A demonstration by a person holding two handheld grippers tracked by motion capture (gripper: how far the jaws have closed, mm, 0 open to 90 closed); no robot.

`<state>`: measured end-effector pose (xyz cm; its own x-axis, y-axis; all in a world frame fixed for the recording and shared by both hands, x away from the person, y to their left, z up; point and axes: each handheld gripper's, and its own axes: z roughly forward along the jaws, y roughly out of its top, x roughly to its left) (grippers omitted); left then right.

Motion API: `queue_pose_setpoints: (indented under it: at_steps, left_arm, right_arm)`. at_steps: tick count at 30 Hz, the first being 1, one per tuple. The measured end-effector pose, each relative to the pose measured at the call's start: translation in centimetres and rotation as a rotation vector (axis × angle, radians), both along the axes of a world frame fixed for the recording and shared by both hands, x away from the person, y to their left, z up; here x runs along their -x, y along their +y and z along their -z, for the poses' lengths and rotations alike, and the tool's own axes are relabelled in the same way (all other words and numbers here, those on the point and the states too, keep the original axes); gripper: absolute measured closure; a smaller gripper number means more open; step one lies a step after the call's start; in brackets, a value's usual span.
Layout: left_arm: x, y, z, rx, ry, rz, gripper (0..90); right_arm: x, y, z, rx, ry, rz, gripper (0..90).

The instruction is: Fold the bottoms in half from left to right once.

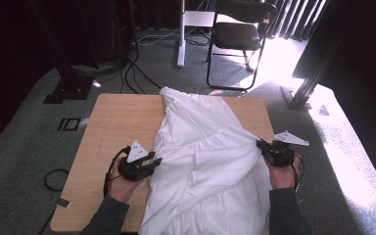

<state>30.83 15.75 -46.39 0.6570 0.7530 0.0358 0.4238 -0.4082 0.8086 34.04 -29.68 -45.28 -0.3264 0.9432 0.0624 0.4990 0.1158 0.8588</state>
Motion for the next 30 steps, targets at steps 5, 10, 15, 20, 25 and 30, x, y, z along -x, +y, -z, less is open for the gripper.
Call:
queue_pose_setpoints:
  at_steps: [5, 10, 15, 20, 25, 30]
  left_arm:
    - [-1.8, 0.8, 3.3, 0.0, 0.108, -0.062, 49.3]
    - [-2.9, 1.2, 6.0, 0.068, 0.225, -0.076, 32.9]
    - [-3.0, -0.2, 7.6, 0.081, 0.284, -0.042, 28.4]
    - [-3.3, -1.8, 8.3, 0.07, 0.298, -0.006, 28.7]
    - [-3.7, -3.4, 8.5, 0.068, 0.289, 0.033, 62.1]
    - [-3.8, -2.6, 7.9, 0.1, 0.266, 0.0, 85.3]
  right_arm:
    - [-2.2, -2.2, 5.0, 0.076, 0.17, 0.06, 84.2]
    - [-3.2, -2.9, 7.1, 0.12, 0.237, 0.084, 77.0]
    - [-3.2, -2.8, 8.1, 0.12, 0.249, 0.075, 72.6]
    - [-3.4, -2.8, 8.4, 0.079, 0.264, 0.059, 67.1]
    - [-3.3, -1.8, 8.6, 0.117, 0.262, 0.027, 88.1]
    - [-2.6, -2.3, 6.8, 0.195, 0.173, 0.082, 89.4]
